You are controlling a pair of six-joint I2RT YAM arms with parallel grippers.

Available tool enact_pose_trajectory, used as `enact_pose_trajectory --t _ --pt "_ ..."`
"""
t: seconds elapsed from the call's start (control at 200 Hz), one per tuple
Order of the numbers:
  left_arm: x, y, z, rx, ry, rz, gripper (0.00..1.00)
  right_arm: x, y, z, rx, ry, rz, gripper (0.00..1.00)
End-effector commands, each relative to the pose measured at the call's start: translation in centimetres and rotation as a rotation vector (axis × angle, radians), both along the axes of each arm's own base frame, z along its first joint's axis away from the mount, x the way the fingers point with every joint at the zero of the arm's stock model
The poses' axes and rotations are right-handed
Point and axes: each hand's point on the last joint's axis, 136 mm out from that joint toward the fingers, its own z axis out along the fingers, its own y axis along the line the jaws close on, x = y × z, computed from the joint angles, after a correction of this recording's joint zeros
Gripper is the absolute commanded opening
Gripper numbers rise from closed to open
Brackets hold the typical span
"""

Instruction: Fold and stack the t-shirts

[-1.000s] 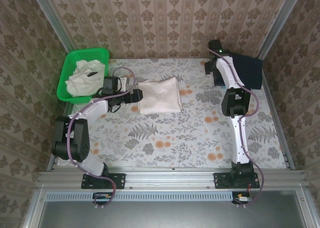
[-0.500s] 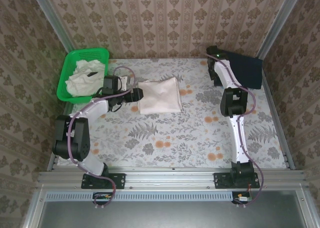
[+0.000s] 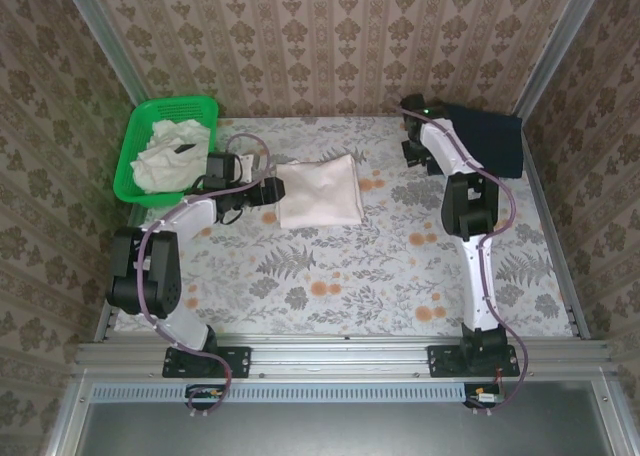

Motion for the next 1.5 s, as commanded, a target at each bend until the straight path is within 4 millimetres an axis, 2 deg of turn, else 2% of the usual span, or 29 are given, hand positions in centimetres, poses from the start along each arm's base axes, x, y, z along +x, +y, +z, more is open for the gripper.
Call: enact_pose_trajectory --t 0.0,0.135,0.255,0.34,0.4,0.485,0.595,0.7,0.745,0.945,1.135,1.295,1.36,1.375,1.495 --pt "0.1 0.2 -0.1 -0.021 -0.001 -0.005 0.84 -0.9 1.5 1.6 0.057 -0.019 -0.01 0.56" --pt "0.1 0.4 -0.3 -0.02 0.006 -0.005 0.84 -0.8 -0.1 4.6 0.042 -0.1 -0.091 0.6" --pt "0.0 0.3 -0.2 -0.023 0.006 -0.012 0.85 -0.9 -3.0 8.3 0.1 -0.229 -0.215 0.84" --pt "-0.1 0.3 -0.5 -0.022 0.01 -0.015 0.87 -1.3 -6.0 10.4 0.194 -0.337 -0.313 0.93" --pt "-0.1 0.3 -0.6 -0.021 0.015 -0.018 0.88 -1.7 -8.4 11.0 0.269 -0.425 -0.381 1.0" --pt "-0.1 0.2 -0.7 -0.022 0.016 -0.022 0.9 -2.2 -12.5 10.5 0.4 -0.531 -0.5 1.0" --pt "-0.2 0.1 -0.7 -0.023 0.014 -0.029 0.91 -3.1 -18.3 8.3 0.544 -0.596 -0.661 1.0" --pt "-0.5 0.1 -0.7 -0.018 0.01 -0.034 0.93 -3.0 -21.6 6.1 0.598 -0.595 -0.723 1.0" --pt "-0.5 0.0 -0.7 -0.017 0.008 -0.035 0.94 -2.5 -22.3 5.3 0.619 -0.595 -0.714 1.0" --pt "-0.9 0.0 -1.0 -0.009 0.021 -0.038 0.94 0.4 -23.4 1.9 0.807 -0.584 -0.677 1.0" --pt "-1.2 0.4 -0.9 0.008 0.019 -0.033 0.95 2.0 -23.1 0.6 0.864 -0.525 -0.612 1.0" --pt "-1.0 0.2 -0.8 -0.004 0.016 -0.036 0.95 2.7 -20.7 -0.7 0.903 -0.378 -0.501 0.98" --pt "-1.0 0.1 -0.8 -0.007 0.015 -0.038 0.95 2.3 -19.0 -1.5 0.88 -0.277 -0.453 0.96" --pt "-1.0 0.1 -0.8 -0.008 0.014 -0.039 0.95 1.8 -18.4 -2.2 0.879 -0.232 -0.448 0.95" --pt "-0.9 0.1 -0.9 -0.01 0.015 -0.04 0.95 1.5 -14.5 -2.8 0.795 -0.091 -0.298 0.93"
